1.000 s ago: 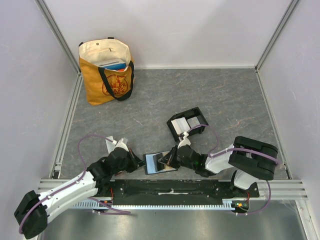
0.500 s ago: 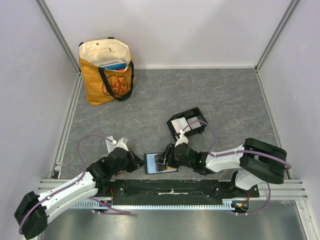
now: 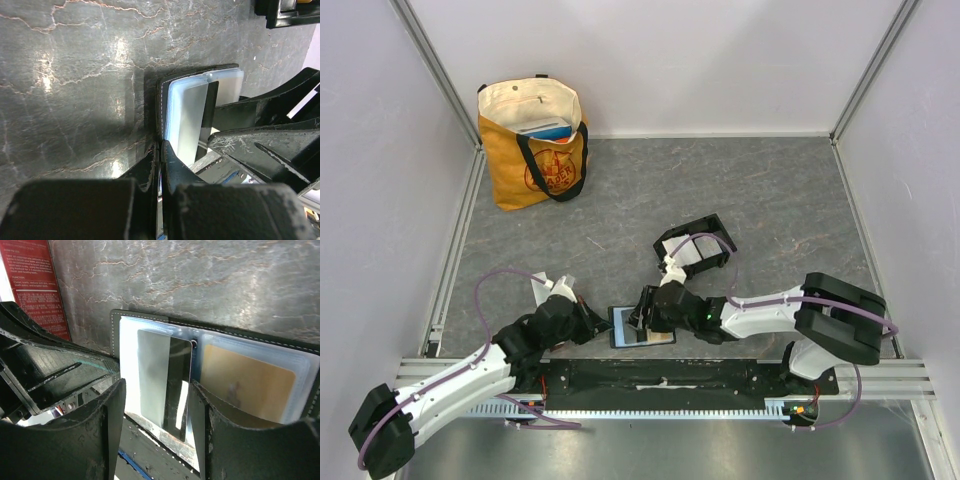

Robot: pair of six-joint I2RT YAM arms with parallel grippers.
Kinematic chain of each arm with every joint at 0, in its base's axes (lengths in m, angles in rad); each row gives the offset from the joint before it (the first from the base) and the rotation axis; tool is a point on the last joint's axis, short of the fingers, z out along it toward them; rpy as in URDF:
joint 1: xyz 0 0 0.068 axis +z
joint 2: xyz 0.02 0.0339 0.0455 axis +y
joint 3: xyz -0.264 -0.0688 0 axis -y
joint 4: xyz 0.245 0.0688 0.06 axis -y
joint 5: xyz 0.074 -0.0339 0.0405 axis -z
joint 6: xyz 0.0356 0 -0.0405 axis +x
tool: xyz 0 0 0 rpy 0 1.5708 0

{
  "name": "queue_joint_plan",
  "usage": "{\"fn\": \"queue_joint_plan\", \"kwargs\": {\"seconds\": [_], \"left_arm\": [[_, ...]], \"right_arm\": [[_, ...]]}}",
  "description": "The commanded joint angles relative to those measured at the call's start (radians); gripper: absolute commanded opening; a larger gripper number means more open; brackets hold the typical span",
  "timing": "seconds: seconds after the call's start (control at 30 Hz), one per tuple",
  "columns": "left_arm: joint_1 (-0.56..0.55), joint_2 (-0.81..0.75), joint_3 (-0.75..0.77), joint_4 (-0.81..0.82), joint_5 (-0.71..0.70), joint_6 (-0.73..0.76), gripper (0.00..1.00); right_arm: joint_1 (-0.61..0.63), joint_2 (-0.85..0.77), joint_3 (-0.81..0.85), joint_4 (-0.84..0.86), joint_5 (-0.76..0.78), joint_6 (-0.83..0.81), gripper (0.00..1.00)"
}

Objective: Put the credit cards into the card holder
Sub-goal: Insert the credit card into the card holder.

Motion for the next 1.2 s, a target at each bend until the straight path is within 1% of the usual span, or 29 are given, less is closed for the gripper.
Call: {"fn": "queue_joint_plan", "kwargs": {"seconds": [0.0, 0.13, 0.33, 0.5, 0.57, 0.6, 0.63, 0.73, 0.87, 1.0, 1.03, 1.17], "left_arm": [[-0.003, -0.005, -0.040, 0.021, -0.007, -0.028, 0.02], [-0.003, -0.009, -0.040, 0.021, -0.007, -0.028, 0.02], [-0.004, -0.009, -0.039, 0.021, -0.007, -0.028, 0.02], [-0.003, -0.012, -0.039, 0.021, -0.007, -0.026, 0.02], [-0.004, -0.014, -0.039, 0.021, -0.005, -0.026, 0.02], [-0.003, -0.015, -0.039, 0.021, -0.005, -0.026, 0.02], [-0.003, -0.017, -0.039, 0.021, -0.007, -0.028, 0.02], [-0.003, -0.017, -0.039, 0.019, -0.009, -0.026, 0.02], [-0.003, -0.029, -0.036, 0.005, -0.012, -0.025, 0.02], [-0.004, -0.051, -0.031, -0.011, -0.013, -0.026, 0.02], [-0.003, -0.055, -0.028, -0.016, -0.013, -0.026, 0.02], [-0.003, -0.064, -0.013, -0.027, -0.013, -0.020, 0.02]], "right_arm": [[0.020, 0.058, 0.064, -0.079, -0.037, -0.056, 0.58], [0.036, 0.072, 0.097, -0.082, -0.048, -0.073, 0.54], [0.039, 0.074, 0.113, -0.056, -0.069, -0.097, 0.37], [0.040, 0.071, 0.127, -0.064, -0.080, -0.117, 0.28], [0.039, 0.065, 0.119, -0.021, -0.107, -0.136, 0.20], [0.040, 0.062, 0.117, -0.006, -0.114, -0.136, 0.20], [0.040, 0.063, 0.119, -0.001, -0.117, -0.133, 0.22], [0.040, 0.052, 0.130, -0.013, -0.106, -0.160, 0.37], [0.040, -0.010, 0.137, -0.157, 0.027, -0.168, 0.50], [0.039, -0.118, 0.136, -0.280, 0.168, -0.194, 0.58], [0.039, -0.145, 0.136, -0.288, 0.191, -0.200, 0.59], [0.033, -0.237, 0.137, -0.409, 0.279, -0.216, 0.65]]}}
